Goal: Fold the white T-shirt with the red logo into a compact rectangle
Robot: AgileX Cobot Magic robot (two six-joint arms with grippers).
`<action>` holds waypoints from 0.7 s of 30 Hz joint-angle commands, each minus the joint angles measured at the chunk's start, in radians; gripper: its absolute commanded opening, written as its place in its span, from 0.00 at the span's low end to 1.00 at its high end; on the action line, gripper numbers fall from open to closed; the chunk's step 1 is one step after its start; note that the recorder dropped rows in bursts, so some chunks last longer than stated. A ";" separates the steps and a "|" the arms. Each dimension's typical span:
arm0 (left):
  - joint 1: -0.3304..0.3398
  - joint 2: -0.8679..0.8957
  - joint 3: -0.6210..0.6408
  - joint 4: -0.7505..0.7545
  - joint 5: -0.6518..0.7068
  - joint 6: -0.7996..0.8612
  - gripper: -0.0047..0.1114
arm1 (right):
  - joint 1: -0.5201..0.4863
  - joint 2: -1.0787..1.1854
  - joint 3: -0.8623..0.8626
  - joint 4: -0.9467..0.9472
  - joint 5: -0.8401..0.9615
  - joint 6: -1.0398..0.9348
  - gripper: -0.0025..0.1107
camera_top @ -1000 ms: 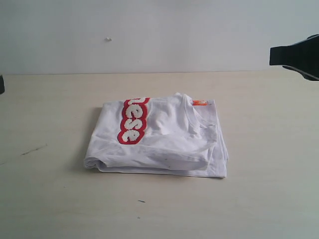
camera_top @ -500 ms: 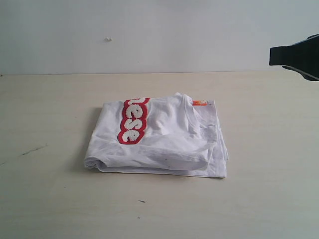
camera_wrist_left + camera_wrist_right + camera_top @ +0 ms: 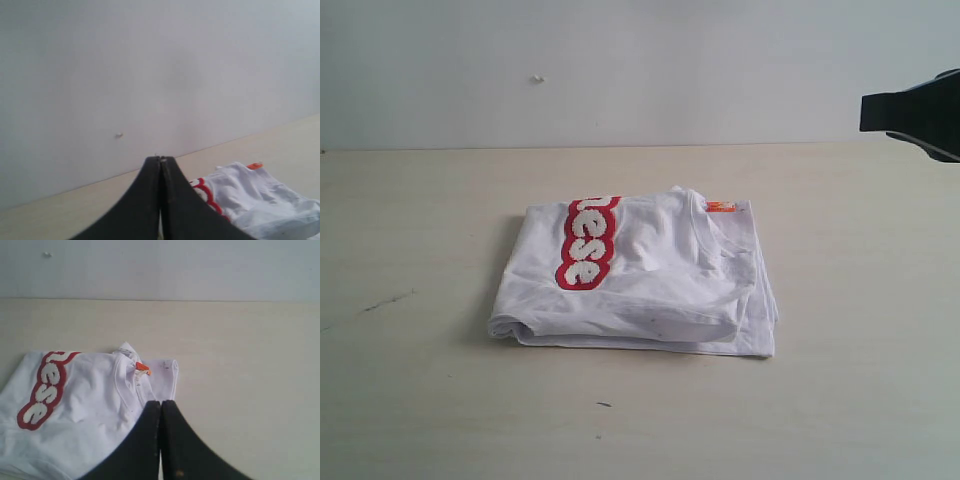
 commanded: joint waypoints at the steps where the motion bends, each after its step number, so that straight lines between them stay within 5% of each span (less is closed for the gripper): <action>1: 0.027 -0.017 0.064 0.351 -0.065 -0.387 0.04 | 0.001 -0.007 0.006 -0.001 -0.011 0.000 0.02; 9: 0.054 -0.056 0.126 0.958 -0.048 -1.044 0.04 | 0.001 -0.007 0.006 -0.001 -0.011 0.000 0.02; 21: 0.074 -0.148 0.242 1.033 -0.008 -1.104 0.04 | 0.001 -0.007 0.006 -0.001 -0.011 0.000 0.02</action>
